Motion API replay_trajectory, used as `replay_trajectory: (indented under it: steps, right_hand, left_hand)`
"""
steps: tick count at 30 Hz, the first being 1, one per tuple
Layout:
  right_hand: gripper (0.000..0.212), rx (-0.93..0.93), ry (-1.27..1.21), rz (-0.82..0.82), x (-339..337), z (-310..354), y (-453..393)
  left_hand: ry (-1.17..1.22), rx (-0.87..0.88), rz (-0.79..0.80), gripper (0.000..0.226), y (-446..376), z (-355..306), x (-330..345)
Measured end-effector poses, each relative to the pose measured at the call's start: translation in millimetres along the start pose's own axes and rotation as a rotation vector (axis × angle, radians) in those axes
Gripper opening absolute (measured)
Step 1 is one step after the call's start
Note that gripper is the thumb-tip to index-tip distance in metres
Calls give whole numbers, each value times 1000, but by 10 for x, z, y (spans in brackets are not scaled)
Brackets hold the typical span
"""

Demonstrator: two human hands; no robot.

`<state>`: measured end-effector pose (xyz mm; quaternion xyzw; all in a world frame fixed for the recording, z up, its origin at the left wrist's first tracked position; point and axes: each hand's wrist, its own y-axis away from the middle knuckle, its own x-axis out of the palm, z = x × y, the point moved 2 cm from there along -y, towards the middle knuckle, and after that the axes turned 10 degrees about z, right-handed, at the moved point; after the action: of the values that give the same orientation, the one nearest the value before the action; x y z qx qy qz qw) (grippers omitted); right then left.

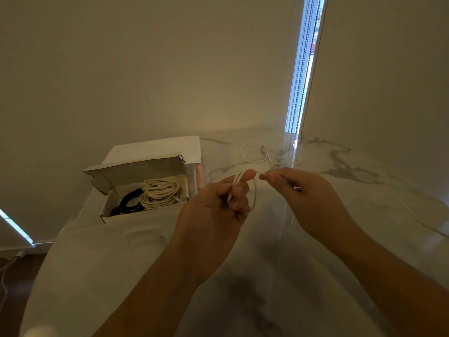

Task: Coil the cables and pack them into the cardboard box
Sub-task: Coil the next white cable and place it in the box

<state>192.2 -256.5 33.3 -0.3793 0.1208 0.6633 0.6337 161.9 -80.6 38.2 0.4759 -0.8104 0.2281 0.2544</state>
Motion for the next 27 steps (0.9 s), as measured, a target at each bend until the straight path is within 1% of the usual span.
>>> replay_trajectory:
  steps: [4,6,9,13,17,20,21,23,25,27]
  right_hand:
    - [39,16,26,81,142,71,58]
    - [35,2,55,120,229,122,100]
    - [32,5,76,180,309,216,190]
    - [39,-27,124,255,390,360,304]
    - [42,-71,124,344,419,514,398]
    - [41,-113,131,402,425,585,465]
    - [39,-132,141,421,432,599,484]
    - [37,-190,164,470,462,634,528]
    - [37,-262,194,511,492,689,573]
    - [37,-325,218,509,487,743,602]
  left_hand:
    - [198,48,-25,42,-1,-84,-52]
    - [212,74,-35,40,1,-126,-97]
    - [154,110,-70,39,-1,-158,-136]
    - [86,188,-114,30,-18,-185,-167]
    - [58,256,-182,34,-33,-230,-220]
    - [64,300,-236,37,-44,-299,-285]
    - [66,316,-255,38,-47,-326,-311]
    - [43,351,-304,32,-55,-372,-374]
    - [-24,363,-346,27,-58,-388,-417]
    - [-110,348,-361,29,-62,-368,-427]
